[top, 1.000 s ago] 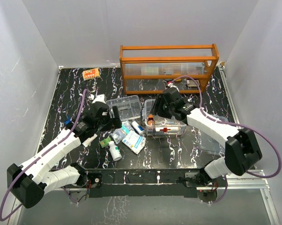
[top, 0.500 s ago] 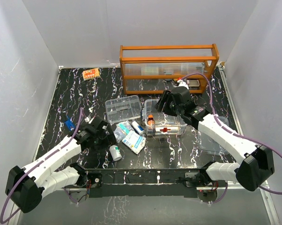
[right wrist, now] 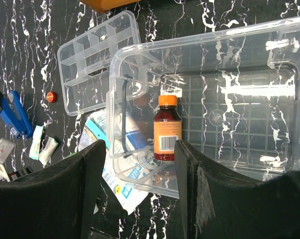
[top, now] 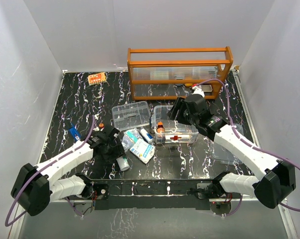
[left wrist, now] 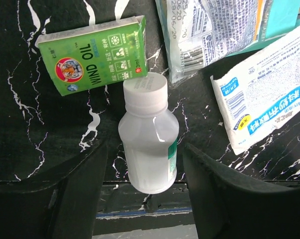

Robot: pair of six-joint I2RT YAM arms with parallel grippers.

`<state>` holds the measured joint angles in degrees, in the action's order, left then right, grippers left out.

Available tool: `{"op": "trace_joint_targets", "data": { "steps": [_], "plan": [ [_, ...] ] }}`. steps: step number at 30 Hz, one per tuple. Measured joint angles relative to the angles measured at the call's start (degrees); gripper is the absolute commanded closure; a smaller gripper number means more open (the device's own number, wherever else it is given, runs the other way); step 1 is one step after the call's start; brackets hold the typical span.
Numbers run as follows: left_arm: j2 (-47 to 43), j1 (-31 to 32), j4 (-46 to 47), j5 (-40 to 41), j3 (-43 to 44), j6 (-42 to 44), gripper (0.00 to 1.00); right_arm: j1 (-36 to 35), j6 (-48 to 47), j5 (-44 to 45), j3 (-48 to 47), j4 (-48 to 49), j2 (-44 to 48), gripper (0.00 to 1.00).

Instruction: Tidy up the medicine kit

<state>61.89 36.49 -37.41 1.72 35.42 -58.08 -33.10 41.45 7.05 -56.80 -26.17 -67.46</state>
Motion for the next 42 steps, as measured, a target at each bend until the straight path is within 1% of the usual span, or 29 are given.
{"op": "trace_joint_targets", "data": {
  "steps": [3,6,11,13,17,20,26,30,32,35,39,42],
  "plan": [
    [2.1,0.0,1.4,0.0,0.0,0.5,0.43,0.0,0.0,0.4,0.4,-0.5,0.5,0.44],
    [3.5,0.0,2.3,0.0,0.0,1.1,0.47,0.0,-0.5,0.5,0.4,-0.7,0.8,0.44],
    [4.3,0.0,3.4,0.2,0.0,2.4,0.53,0.0,-2.3,-1.1,0.4,-0.7,1.7,0.43],
    [4.3,0.0,3.8,0.4,0.0,2.8,0.52,0.0,-2.8,-2.1,0.4,-0.7,2.0,0.42],
    [4.3,0.0,4.9,0.6,-0.4,3.2,0.47,0.0,-3.5,-3.7,0.4,-0.8,2.6,0.41],
    [4.3,0.0,6.6,0.6,-1.8,3.2,0.46,0.0,-3.7,-4.4,0.4,-0.9,3.6,0.41],
    [4.3,0.0,8.1,0.7,-3.2,3.5,0.6,0.0,-3.3,-4.7,0.4,-1.8,6.9,0.43],
    [3.4,0.0,8.5,1.2,-3.2,3.7,0.61,0.0,-3.2,-4.7,0.4,-3.3,8.5,0.4],
    [1.9,0.0,8.0,1.4,-3.0,4.1,0.62,0.0,-3.2,-5.2,0.5,-3.6,9.4,0.35],
    [-1.6,0.0,6.5,1.7,-0.9,5.4,0.62,0.0,-3.5,-7.0,1.8,-2.0,11.4,0.29],
    [-6.2,0.0,7.5,1.4,4.3,9.8,0.62,0.0,-4.0,-11.5,3.6,2.0,12.7,0.28],
    [-6.7,-0.1,9.6,-0.2,9.4,14.1,0.63,0.0,-4.9,-18.1,4.0,6.6,11.4,0.26]
  ]
}}
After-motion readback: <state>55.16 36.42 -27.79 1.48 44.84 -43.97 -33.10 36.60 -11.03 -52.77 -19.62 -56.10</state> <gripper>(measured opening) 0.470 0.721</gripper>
